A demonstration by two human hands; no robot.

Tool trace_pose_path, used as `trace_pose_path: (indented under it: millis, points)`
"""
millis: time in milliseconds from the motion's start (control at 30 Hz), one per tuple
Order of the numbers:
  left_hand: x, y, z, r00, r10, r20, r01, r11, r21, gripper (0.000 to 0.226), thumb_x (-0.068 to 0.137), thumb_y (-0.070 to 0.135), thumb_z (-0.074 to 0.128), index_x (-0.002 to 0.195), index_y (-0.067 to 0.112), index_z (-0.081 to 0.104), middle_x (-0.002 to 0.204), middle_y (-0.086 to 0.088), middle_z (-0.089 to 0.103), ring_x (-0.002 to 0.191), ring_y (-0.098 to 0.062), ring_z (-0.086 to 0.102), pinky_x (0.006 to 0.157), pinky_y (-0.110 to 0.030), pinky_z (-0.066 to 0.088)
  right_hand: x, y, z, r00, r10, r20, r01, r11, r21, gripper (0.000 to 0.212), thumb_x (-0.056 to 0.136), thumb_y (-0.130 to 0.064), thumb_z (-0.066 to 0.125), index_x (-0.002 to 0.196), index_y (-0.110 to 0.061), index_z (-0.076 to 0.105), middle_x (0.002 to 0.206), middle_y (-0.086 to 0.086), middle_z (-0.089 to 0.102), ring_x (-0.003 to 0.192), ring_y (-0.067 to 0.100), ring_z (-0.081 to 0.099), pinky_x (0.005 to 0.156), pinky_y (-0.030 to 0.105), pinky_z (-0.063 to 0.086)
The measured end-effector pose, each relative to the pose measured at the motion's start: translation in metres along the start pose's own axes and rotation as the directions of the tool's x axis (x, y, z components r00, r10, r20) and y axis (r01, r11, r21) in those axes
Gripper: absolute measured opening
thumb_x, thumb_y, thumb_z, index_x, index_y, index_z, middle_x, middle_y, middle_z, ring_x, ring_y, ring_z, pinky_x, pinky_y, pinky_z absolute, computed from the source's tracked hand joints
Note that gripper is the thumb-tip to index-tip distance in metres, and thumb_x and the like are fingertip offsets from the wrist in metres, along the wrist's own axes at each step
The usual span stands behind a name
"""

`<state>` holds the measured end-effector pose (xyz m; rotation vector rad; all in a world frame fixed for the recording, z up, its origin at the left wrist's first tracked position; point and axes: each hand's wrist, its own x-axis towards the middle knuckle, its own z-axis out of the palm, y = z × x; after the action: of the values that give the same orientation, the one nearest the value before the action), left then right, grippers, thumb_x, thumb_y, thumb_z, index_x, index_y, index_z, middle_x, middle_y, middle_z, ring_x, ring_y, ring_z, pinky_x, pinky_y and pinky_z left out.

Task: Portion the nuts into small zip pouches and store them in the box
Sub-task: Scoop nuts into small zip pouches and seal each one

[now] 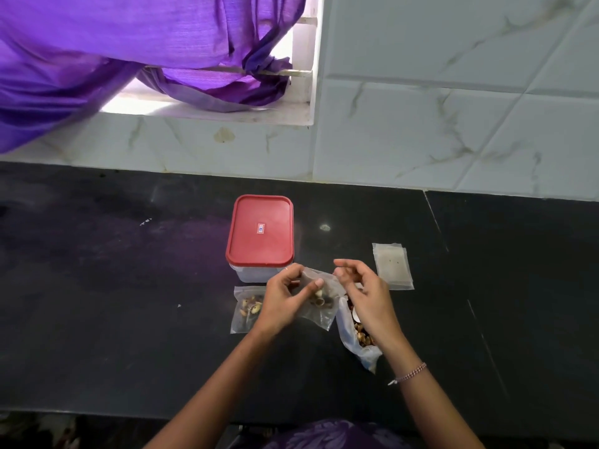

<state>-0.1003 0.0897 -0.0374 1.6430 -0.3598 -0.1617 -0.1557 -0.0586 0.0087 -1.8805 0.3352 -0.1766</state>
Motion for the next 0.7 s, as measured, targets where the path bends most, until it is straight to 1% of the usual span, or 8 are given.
trace_pose_path:
  millis: [100, 200, 333, 400, 467, 533, 600, 700]
  points:
    - [-0.001, 0.0, -0.005, 1.0, -0.007, -0.012, 0.007, 0.999, -0.033, 0.052, 0.079, 0.044, 0.07, 0.083, -0.006, 0.056, 0.078, -0.029, 0.058, 0.073, -0.039, 0.057, 0.072, -0.056, 0.048, -0.007, 0.006, 0.013, 0.995, 0.095, 0.035, -0.097, 0.994, 0.041, 0.026, 0.079, -0.043, 0.068, 0.097, -0.026, 0.064, 0.094, -0.006, 0.068, 0.091, 0.006, 0.063, 0.079, 0.025, 0.055]
    - [-0.003, 0.001, -0.009, 1.0, -0.026, -0.007, 0.026, 0.999, -0.037, 0.051, 0.08, 0.046, 0.069, 0.085, -0.004, 0.056, 0.081, -0.028, 0.058, 0.075, -0.031, 0.057, 0.073, -0.058, 0.047, -0.008, 0.013, 0.027, 0.995, 0.1, -0.005, -0.099, 0.994, 0.042, 0.019, 0.084, -0.036, 0.066, 0.088, -0.018, 0.066, 0.083, 0.001, 0.069, 0.082, 0.012, 0.067, 0.078, 0.037, 0.057]
    - [-0.009, 0.005, -0.01, 0.999, -0.037, -0.036, 0.034, 0.996, -0.078, 0.042, 0.079, 0.044, 0.068, 0.091, 0.004, 0.065, 0.086, -0.018, 0.069, 0.086, -0.041, 0.064, 0.079, -0.054, 0.051, -0.008, 0.017, 0.039, 0.994, -0.045, -0.104, 0.043, 0.999, -0.014, 0.016, 0.088, -0.027, 0.064, 0.078, -0.015, 0.063, 0.073, 0.002, 0.065, 0.072, 0.014, 0.063, 0.064, 0.027, 0.052]
    - [-0.011, 0.003, -0.011, 0.998, -0.031, -0.054, 0.027, 0.997, -0.072, 0.035, 0.08, 0.041, 0.07, 0.091, 0.007, 0.067, 0.085, -0.016, 0.071, 0.085, -0.041, 0.065, 0.078, -0.055, 0.051, -0.009, 0.016, 0.043, 0.992, -0.06, -0.114, 0.058, 0.998, -0.016, 0.015, 0.09, -0.026, 0.061, 0.08, -0.015, 0.063, 0.075, 0.003, 0.065, 0.074, 0.015, 0.062, 0.063, 0.02, 0.05]
    - [-0.013, 0.002, -0.013, 0.997, -0.011, -0.08, 0.007, 0.998, -0.056, 0.029, 0.081, 0.04, 0.07, 0.089, 0.012, 0.067, 0.084, -0.015, 0.07, 0.081, -0.038, 0.065, 0.075, -0.056, 0.051, -0.012, 0.016, 0.046, 0.994, 0.022, -0.111, -0.013, 0.996, 0.084, 0.022, 0.094, -0.029, 0.054, 0.087, -0.012, 0.066, 0.081, 0.007, 0.068, 0.079, 0.016, 0.065, 0.067, 0.019, 0.051]
    - [-0.013, 0.001, -0.015, 0.994, 0.001, -0.113, -0.005, 0.999, -0.037, 0.024, 0.082, 0.039, 0.07, 0.089, 0.016, 0.067, 0.083, -0.012, 0.07, 0.08, -0.035, 0.066, 0.074, -0.055, 0.052, -0.016, 0.013, 0.047, 0.989, 0.132, -0.064, -0.109, 0.952, 0.288, 0.029, 0.096, -0.033, 0.049, 0.095, -0.01, 0.066, 0.089, 0.011, 0.07, 0.085, 0.018, 0.067, 0.075, 0.025, 0.053]
    - [-0.014, 0.003, -0.017, 0.991, -0.011, -0.131, 0.003, 0.998, -0.061, 0.014, 0.086, 0.028, 0.071, 0.091, 0.016, 0.067, 0.083, -0.007, 0.071, 0.08, -0.028, 0.067, 0.075, -0.051, 0.055, -0.023, 0.013, 0.049, 0.985, 0.173, 0.0, -0.157, 0.893, 0.421, 0.024, 0.089, -0.035, 0.055, 0.104, -0.017, 0.06, 0.099, 0.006, 0.069, 0.093, 0.017, 0.067, 0.082, 0.031, 0.054]
    - [-0.016, 0.007, -0.02, 0.993, -0.034, -0.109, 0.022, 0.994, -0.105, 0.007, 0.09, 0.017, 0.067, 0.094, 0.012, 0.065, 0.079, -0.001, 0.07, 0.077, -0.016, 0.068, 0.071, -0.039, 0.058, -0.034, 0.019, 0.053, 0.981, 0.189, 0.053, -0.195, 0.916, 0.35, 0.029, 0.081, -0.029, 0.069, 0.106, -0.021, 0.055, 0.101, 0.002, 0.068, 0.095, 0.011, 0.066, 0.081, 0.024, 0.053]
